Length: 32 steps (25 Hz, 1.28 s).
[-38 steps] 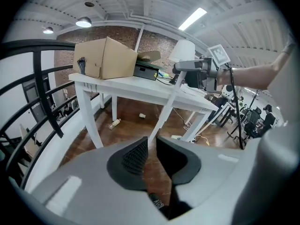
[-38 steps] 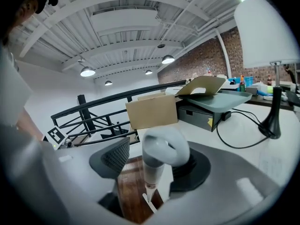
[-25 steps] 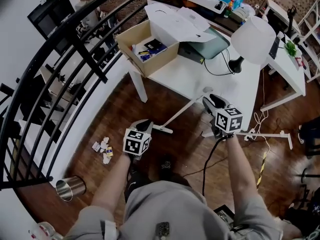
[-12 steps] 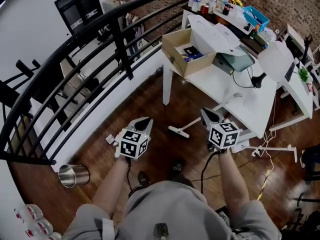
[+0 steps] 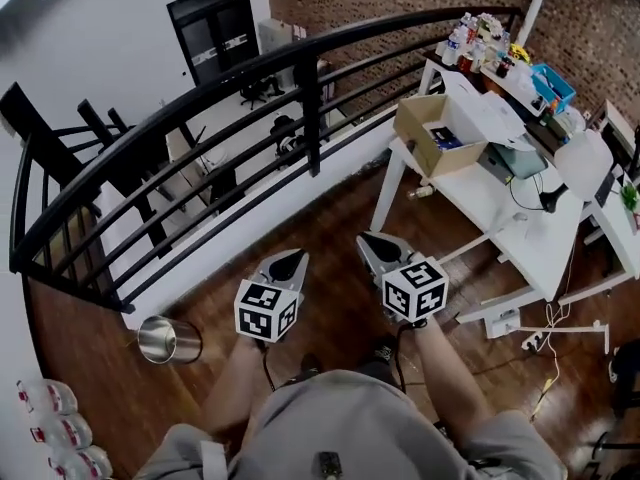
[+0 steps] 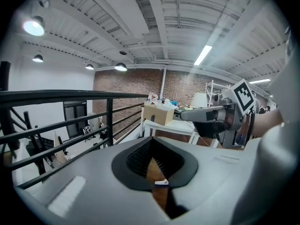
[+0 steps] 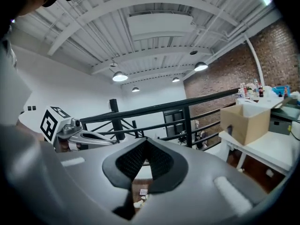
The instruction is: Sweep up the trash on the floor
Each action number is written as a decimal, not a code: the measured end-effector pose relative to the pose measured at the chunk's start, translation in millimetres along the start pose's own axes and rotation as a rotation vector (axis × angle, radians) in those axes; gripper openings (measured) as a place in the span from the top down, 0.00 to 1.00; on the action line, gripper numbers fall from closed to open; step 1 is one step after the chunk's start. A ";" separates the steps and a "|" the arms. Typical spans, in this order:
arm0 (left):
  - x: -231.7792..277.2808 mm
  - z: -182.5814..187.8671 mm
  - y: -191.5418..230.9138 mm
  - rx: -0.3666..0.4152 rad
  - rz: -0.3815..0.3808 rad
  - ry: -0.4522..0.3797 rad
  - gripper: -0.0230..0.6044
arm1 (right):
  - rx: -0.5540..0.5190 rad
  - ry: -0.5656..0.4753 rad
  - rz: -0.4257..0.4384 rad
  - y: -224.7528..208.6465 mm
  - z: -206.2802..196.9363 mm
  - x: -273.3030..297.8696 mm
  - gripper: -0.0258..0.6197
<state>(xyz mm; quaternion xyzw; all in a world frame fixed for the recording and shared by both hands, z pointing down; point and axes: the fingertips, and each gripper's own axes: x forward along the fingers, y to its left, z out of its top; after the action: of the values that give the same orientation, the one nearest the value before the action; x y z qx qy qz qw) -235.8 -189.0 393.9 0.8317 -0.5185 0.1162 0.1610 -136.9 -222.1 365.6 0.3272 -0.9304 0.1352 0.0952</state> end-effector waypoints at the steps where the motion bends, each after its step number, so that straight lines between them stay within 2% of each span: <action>1: -11.4 0.6 6.3 0.002 0.012 -0.010 0.95 | -0.011 -0.004 0.024 17.5 2.0 8.3 0.96; 8: -79.6 -5.1 47.6 -0.001 0.092 -0.040 0.95 | -0.074 -0.016 0.177 119.7 10.1 54.2 0.96; 14: -111.1 -5.5 66.8 -0.011 0.135 -0.065 0.95 | -0.108 -0.008 0.259 168.9 12.2 71.7 0.96; 19: -122.6 -6.7 70.9 -0.013 0.143 -0.070 0.95 | -0.109 0.000 0.299 190.6 15.2 79.0 0.96; 24: -124.6 -12.4 71.0 -0.016 0.145 -0.066 0.95 | -0.138 0.003 0.289 195.7 13.9 79.9 0.96; 32: -125.4 -10.1 69.1 -0.008 0.141 -0.073 0.95 | -0.128 -0.002 0.284 195.2 14.8 78.9 0.96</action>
<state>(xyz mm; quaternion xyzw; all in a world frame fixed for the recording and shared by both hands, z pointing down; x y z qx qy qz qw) -352.9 -110.0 368.2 0.7962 -0.5818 0.0949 0.1366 -322.6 -126.5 335.6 0.1859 -0.9741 0.0874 0.0947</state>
